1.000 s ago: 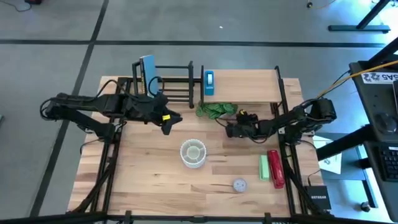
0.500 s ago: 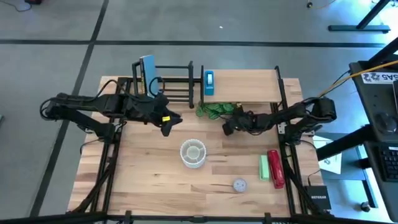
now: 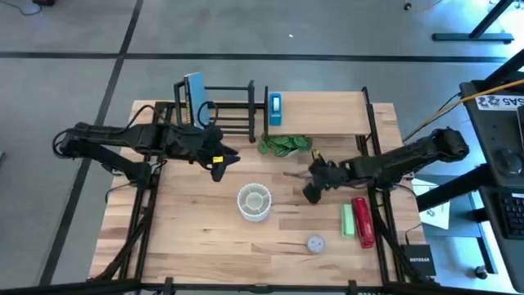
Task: Stock shelves
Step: Remove the red patterned scented candle from under the shelf
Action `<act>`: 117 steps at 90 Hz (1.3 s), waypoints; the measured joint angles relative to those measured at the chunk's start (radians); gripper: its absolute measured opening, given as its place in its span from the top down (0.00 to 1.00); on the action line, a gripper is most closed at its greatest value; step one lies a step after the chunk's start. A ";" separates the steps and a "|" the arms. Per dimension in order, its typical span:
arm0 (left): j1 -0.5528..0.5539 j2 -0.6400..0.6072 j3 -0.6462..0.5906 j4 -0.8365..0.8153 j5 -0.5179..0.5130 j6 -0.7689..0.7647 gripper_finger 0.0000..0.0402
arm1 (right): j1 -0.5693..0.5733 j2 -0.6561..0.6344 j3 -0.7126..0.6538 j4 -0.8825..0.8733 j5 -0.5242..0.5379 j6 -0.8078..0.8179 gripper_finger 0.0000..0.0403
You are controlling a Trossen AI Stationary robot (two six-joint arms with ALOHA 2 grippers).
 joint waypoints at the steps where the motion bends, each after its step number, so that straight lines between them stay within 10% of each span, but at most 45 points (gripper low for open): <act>1: 0.000 0.000 0.000 0.000 0.000 0.003 0.73 | 0.012 0.000 0.000 -0.001 -0.005 0.007 0.33; 46: 0.000 0.000 0.000 0.000 -0.004 0.033 0.73 | 0.365 0.003 -0.017 -0.162 -0.019 0.067 0.33; 117: 0.000 0.000 0.000 0.001 -0.050 -0.061 0.73 | 0.428 0.004 -0.097 -0.115 0.080 0.072 0.31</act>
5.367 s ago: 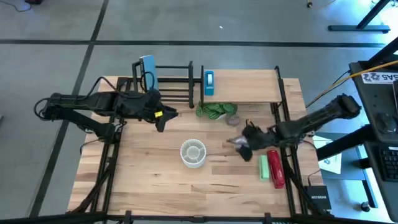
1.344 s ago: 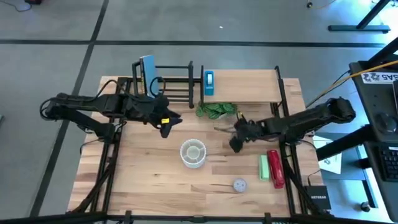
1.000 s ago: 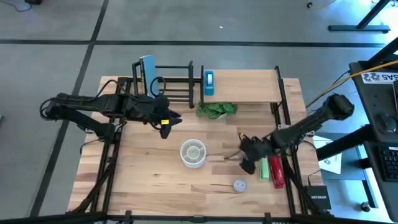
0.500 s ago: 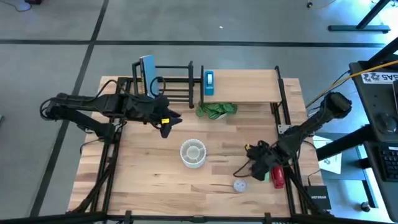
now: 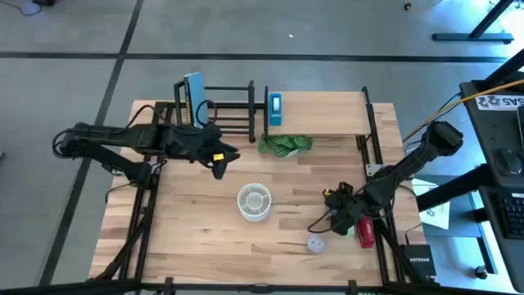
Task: Stock shelves
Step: Remove the red patterned scented candle from under the shelf, then remove the tape dispenser from the shelf
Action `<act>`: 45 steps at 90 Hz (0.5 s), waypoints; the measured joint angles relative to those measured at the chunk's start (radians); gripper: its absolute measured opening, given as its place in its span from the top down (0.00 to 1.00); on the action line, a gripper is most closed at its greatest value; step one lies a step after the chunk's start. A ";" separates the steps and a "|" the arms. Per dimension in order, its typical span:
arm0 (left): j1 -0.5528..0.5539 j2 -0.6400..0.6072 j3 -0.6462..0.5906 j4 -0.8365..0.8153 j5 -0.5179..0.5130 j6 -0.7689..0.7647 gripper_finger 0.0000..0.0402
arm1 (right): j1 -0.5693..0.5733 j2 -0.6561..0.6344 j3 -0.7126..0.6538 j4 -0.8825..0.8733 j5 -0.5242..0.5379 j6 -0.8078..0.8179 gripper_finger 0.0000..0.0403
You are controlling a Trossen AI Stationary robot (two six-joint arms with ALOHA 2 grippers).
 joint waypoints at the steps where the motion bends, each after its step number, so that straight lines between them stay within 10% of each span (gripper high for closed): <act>1: 0.000 0.000 0.000 0.000 -0.001 -0.001 0.73 | 0.000 0.000 0.000 0.000 0.002 0.000 0.31; 45: 0.000 0.000 0.000 0.001 -0.014 -0.018 0.73 | -0.003 0.024 0.004 -0.001 0.003 -0.002 0.08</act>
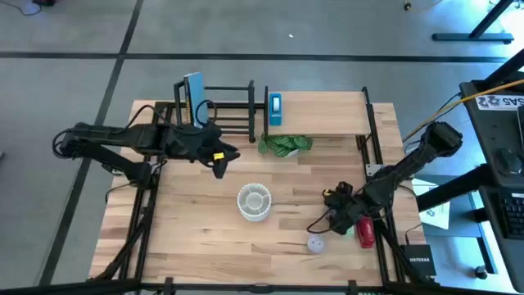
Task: Stock shelves
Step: Remove the tape dispenser from the shelf
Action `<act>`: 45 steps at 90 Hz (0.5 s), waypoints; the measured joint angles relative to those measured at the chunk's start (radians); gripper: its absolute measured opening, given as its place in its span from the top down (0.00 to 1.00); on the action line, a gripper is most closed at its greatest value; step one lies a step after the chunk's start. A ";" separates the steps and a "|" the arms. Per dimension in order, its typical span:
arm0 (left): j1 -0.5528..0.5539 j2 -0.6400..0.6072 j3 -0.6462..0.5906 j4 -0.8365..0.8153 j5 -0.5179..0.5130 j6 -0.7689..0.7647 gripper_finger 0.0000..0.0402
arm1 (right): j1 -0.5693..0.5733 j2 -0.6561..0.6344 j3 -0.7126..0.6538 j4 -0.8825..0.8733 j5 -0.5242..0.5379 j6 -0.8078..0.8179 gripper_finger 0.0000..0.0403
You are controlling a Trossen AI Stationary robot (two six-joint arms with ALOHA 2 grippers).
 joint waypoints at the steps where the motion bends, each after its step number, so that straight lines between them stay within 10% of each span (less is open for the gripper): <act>1: 0.000 0.000 0.000 0.000 0.000 0.000 0.73 | -0.001 0.000 0.002 0.000 -0.003 0.000 0.07; 45: 0.000 0.000 0.000 0.004 -0.003 -0.044 0.73 | -0.117 -0.022 0.212 -0.092 0.002 -0.218 0.11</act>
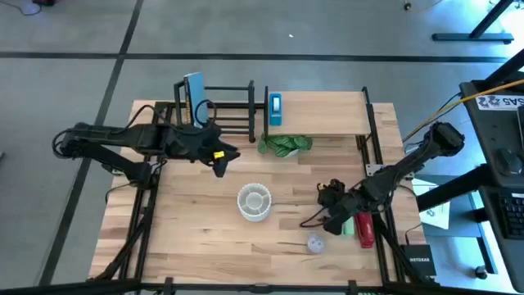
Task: Stock shelves
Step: Remove the tape dispenser from the shelf
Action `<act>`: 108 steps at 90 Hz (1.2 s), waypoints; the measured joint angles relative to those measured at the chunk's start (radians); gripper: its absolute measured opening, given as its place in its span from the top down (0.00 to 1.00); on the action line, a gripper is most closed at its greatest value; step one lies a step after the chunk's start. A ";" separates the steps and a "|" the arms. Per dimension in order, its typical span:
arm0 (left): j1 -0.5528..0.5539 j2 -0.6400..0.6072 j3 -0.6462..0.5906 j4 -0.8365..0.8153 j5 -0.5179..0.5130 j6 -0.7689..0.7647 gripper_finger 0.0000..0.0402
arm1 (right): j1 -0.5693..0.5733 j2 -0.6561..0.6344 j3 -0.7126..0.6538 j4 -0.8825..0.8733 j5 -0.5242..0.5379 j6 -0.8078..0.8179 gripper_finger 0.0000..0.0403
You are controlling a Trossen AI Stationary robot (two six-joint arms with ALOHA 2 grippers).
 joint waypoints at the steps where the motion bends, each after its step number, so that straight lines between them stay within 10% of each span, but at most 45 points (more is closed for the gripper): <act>1: 0.000 0.000 0.000 0.000 0.000 0.000 0.73 | -0.004 0.000 0.005 -0.004 0.002 -0.014 0.11; 37: -0.027 0.000 0.000 0.000 0.006 -0.029 0.73 | -0.235 0.000 0.301 -0.285 0.085 -0.468 0.19; 60: -0.048 0.000 0.000 0.000 0.006 -0.031 0.73 | -0.411 0.001 0.509 -0.023 0.262 -0.754 0.25; 83: -0.061 0.000 0.000 0.000 0.006 -0.012 0.73 | -0.576 0.094 0.496 0.310 0.406 -0.530 0.28; 108: -0.069 0.000 0.000 -0.001 0.064 0.049 0.73 | -0.702 0.256 0.496 0.368 0.380 -0.346 0.09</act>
